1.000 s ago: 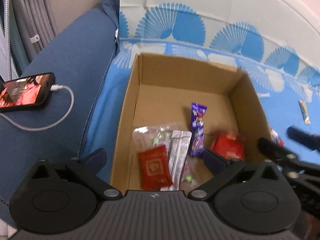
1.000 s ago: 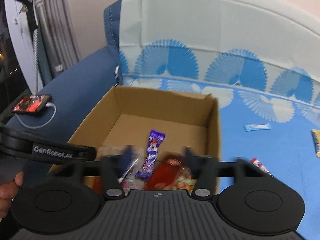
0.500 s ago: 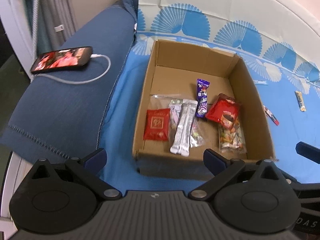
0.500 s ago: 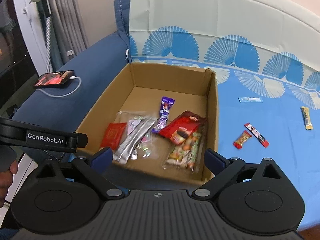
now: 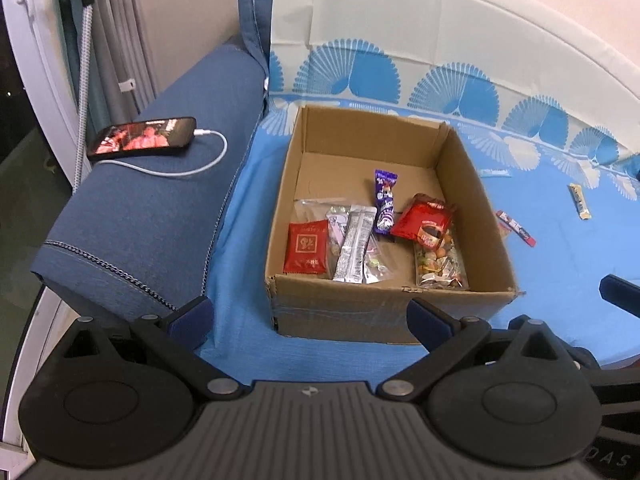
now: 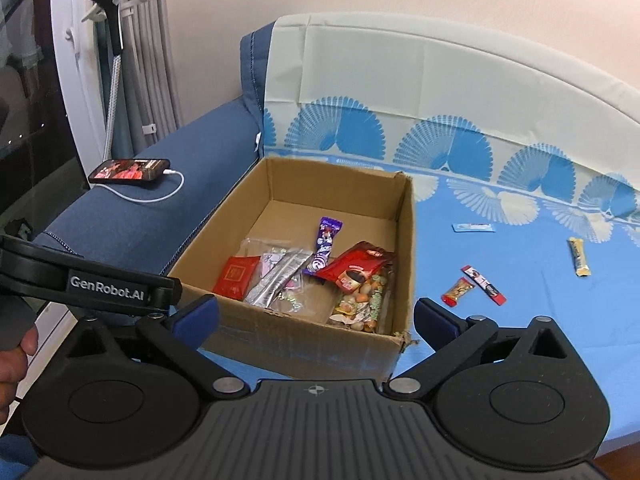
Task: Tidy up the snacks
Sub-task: 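Hold both open tools above the filled box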
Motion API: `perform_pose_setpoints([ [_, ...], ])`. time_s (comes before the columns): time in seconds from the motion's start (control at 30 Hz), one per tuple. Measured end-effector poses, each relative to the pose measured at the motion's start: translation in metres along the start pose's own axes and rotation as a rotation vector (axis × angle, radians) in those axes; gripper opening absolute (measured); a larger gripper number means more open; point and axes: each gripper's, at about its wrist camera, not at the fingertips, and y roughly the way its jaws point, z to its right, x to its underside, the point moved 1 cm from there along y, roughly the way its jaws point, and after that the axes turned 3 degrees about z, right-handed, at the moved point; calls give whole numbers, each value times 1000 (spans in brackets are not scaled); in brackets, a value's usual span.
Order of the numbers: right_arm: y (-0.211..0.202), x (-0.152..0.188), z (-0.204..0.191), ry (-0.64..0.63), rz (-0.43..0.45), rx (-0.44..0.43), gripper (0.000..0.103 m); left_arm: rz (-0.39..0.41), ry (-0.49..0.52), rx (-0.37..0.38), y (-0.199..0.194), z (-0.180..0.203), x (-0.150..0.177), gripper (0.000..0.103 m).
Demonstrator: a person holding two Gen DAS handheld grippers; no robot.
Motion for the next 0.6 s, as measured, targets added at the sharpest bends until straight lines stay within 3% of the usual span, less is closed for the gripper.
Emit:
perform_pose_setpoints([
  [0.6,-13,2,-8,-3,16,-10,103,31,-6,-2,-17,-4,4,103],
])
